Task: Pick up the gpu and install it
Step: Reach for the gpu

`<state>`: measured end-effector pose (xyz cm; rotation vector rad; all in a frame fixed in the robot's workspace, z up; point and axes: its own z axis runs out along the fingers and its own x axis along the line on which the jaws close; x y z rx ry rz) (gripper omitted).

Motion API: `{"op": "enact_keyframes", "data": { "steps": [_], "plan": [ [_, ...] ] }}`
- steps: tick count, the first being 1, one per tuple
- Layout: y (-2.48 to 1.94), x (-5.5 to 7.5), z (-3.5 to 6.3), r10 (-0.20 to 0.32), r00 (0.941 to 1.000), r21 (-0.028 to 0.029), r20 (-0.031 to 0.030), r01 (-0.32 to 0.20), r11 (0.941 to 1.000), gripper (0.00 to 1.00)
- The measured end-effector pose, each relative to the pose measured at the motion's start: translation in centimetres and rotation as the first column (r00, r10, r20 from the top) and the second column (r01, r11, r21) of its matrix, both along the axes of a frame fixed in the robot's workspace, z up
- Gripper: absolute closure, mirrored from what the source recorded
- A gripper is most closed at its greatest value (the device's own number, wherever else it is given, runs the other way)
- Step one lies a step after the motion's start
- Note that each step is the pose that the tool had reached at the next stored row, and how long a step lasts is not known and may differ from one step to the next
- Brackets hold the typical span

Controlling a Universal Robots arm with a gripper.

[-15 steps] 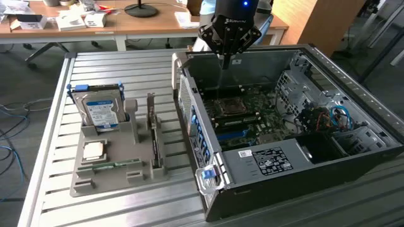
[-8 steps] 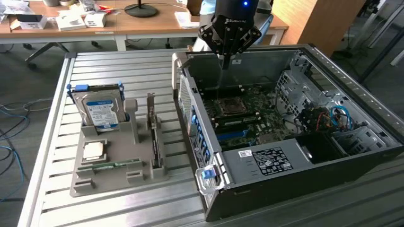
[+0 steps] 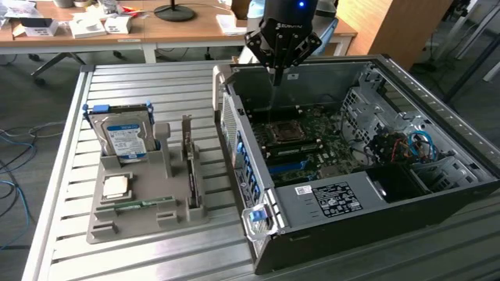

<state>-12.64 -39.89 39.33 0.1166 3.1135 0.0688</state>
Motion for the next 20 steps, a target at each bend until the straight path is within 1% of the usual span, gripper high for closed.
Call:
{"op": "enact_keyframes", "data": {
  "steps": [10, 20],
  "plan": [
    [0.00, -2.3, -0.03, 0.000, 1.0000, 0.0001, 0.0020, 0.000, 1.0000, 0.89],
    [0.00, -5.3, -0.06, 0.000, 1.0000, 0.0001, 0.0047, 0.000, 1.0000, 0.89]
  ]
}}
